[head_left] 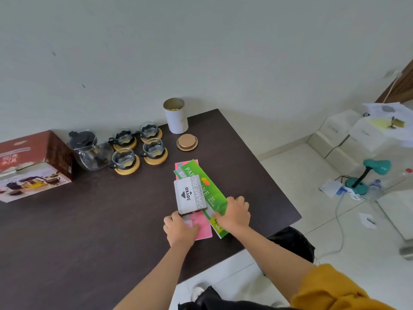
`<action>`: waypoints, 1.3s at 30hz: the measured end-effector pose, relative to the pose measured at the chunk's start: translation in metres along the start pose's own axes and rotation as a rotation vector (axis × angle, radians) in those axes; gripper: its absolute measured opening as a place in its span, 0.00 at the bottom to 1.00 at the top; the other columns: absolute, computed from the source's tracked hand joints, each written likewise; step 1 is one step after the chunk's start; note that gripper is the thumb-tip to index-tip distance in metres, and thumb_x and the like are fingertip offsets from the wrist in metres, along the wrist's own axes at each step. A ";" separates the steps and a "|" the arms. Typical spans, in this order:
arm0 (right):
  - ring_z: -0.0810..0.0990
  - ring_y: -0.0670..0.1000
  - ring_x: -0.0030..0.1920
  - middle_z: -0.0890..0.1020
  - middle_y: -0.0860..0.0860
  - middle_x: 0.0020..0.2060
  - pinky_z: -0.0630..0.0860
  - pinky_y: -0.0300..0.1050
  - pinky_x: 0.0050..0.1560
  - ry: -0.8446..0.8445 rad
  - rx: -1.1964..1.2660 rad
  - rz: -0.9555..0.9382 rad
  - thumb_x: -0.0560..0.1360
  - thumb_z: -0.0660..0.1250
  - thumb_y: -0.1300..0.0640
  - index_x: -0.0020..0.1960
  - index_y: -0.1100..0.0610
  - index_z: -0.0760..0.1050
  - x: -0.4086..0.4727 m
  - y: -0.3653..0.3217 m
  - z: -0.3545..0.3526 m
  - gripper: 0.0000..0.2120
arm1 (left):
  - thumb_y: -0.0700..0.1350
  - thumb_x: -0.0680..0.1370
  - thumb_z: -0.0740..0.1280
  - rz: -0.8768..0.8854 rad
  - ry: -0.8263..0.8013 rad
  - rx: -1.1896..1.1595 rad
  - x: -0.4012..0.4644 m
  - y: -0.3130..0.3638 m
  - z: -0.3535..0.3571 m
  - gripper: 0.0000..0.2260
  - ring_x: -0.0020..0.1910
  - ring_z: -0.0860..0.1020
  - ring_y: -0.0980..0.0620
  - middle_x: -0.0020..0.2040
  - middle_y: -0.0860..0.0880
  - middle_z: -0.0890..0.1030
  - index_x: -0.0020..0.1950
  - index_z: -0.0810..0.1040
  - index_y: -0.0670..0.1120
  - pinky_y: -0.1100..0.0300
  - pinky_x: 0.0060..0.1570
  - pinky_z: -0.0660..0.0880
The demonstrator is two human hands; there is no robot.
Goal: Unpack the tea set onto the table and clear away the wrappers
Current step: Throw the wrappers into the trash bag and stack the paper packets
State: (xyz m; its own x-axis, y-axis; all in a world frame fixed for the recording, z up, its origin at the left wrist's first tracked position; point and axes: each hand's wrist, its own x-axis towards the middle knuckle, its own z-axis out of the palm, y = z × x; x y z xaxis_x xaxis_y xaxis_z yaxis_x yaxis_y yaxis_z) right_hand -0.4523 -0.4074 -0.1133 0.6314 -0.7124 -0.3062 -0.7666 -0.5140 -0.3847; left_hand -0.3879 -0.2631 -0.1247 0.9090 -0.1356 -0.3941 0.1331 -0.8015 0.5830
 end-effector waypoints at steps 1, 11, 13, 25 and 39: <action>0.68 0.55 0.60 0.68 0.53 0.58 0.73 0.50 0.53 -0.008 0.001 0.000 0.69 0.70 0.39 0.61 0.53 0.68 0.000 -0.004 0.001 0.27 | 0.49 0.67 0.75 0.001 -0.003 -0.014 0.001 -0.001 -0.001 0.34 0.65 0.64 0.42 0.63 0.43 0.65 0.68 0.65 0.43 0.50 0.60 0.68; 0.72 0.55 0.60 0.69 0.54 0.59 0.75 0.51 0.49 -0.109 -0.001 -0.038 0.68 0.72 0.38 0.63 0.55 0.65 0.002 -0.030 0.007 0.33 | 0.46 0.66 0.77 0.060 -0.057 -0.106 0.012 -0.015 -0.009 0.37 0.61 0.70 0.46 0.61 0.45 0.69 0.70 0.65 0.44 0.52 0.60 0.70; 0.74 0.56 0.59 0.70 0.54 0.59 0.75 0.51 0.48 -0.130 0.008 -0.043 0.67 0.72 0.37 0.63 0.55 0.64 0.001 -0.033 0.009 0.34 | 0.42 0.68 0.74 0.085 -0.071 -0.144 0.013 -0.018 -0.012 0.33 0.58 0.72 0.49 0.58 0.47 0.69 0.70 0.65 0.44 0.54 0.57 0.72; 0.78 0.57 0.56 0.73 0.53 0.57 0.74 0.49 0.46 -0.152 0.089 -0.082 0.69 0.71 0.39 0.62 0.54 0.64 -0.012 -0.043 0.025 0.30 | 0.36 0.71 0.71 0.114 -0.114 -0.204 0.020 -0.025 -0.016 0.30 0.44 0.77 0.53 0.56 0.48 0.71 0.71 0.64 0.44 0.57 0.45 0.77; 0.78 0.55 0.56 0.69 0.52 0.59 0.75 0.49 0.48 -0.148 0.086 -0.160 0.71 0.70 0.41 0.69 0.54 0.61 -0.017 -0.039 0.029 0.34 | 0.33 0.73 0.66 0.181 -0.148 -0.174 0.019 -0.026 -0.019 0.28 0.41 0.72 0.55 0.56 0.49 0.67 0.72 0.65 0.43 0.62 0.49 0.72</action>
State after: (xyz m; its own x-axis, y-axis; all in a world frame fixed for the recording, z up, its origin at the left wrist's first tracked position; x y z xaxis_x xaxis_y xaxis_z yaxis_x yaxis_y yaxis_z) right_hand -0.4303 -0.3612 -0.1188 0.7593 -0.5440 -0.3570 -0.6465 -0.5682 -0.5092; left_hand -0.3669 -0.2336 -0.1342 0.8584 -0.3610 -0.3644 0.0516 -0.6461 0.7615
